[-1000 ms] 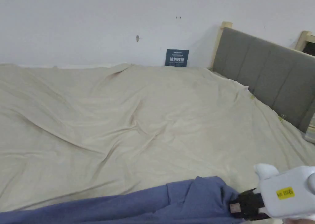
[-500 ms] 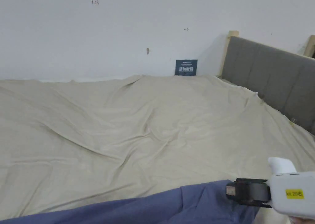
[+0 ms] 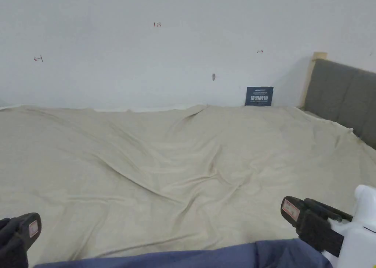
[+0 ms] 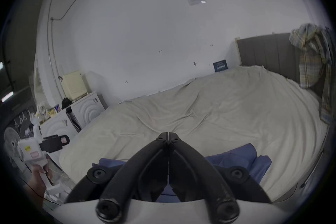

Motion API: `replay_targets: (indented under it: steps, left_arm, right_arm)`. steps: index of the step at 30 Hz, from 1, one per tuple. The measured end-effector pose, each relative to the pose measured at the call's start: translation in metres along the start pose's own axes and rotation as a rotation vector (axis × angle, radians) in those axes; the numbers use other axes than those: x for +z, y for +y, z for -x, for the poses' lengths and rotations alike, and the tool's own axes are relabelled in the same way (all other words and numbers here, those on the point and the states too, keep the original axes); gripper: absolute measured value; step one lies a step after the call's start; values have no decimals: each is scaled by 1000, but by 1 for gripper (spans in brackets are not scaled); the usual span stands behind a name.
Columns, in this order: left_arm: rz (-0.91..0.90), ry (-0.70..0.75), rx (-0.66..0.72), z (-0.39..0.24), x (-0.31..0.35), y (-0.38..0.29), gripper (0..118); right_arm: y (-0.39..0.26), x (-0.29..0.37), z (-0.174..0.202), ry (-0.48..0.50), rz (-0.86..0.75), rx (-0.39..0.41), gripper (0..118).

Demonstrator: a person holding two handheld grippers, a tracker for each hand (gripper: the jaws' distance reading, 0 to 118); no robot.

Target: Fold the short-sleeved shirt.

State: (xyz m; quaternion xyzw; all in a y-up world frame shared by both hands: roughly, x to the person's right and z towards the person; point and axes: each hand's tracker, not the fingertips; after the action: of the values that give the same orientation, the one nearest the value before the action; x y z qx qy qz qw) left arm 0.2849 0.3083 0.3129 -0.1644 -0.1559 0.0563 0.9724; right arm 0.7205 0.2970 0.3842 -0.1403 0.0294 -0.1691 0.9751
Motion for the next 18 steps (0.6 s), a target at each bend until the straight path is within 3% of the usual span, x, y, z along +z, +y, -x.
replay_targets:
  steps: [3, 6, 11, 12, 13, 14, 15, 18]
  left_arm:
    - [26, 21, 0, 13, 0, 9, 0]
    - [79, -76, 113, 63, -15, 22, 0]
    - [513, -237, 480, 153, -79, -12, 0]
    - [565, -254, 543, 166, -91, -23, 6]
    - [586, -274, 588, 177, -96, -34, 28]
    - [582, -297, 617, 189, -103, -42, 66]
    - [594, -313, 662, 199, -108, -52, 115]
    - [527, -447, 807, 222, -140, -74, 118]
  right_arm:
    - [6, -2, 5, -3, 25, 25, 0]
    - [13, 1, 7, -2, 36, 39, 0]
    - [21, -5, 11, 17, 39, 49, 0]
    - [19, -6, 12, 19, 48, 53, 0]
    - [18, -8, 13, 22, 56, 55, 0]
    - [16, -10, 14, 27, 67, 58, 0]
    - [16, -13, 17, 37, 78, 57, 0]
    - [12, -20, 24, 28, 104, 62, 0]
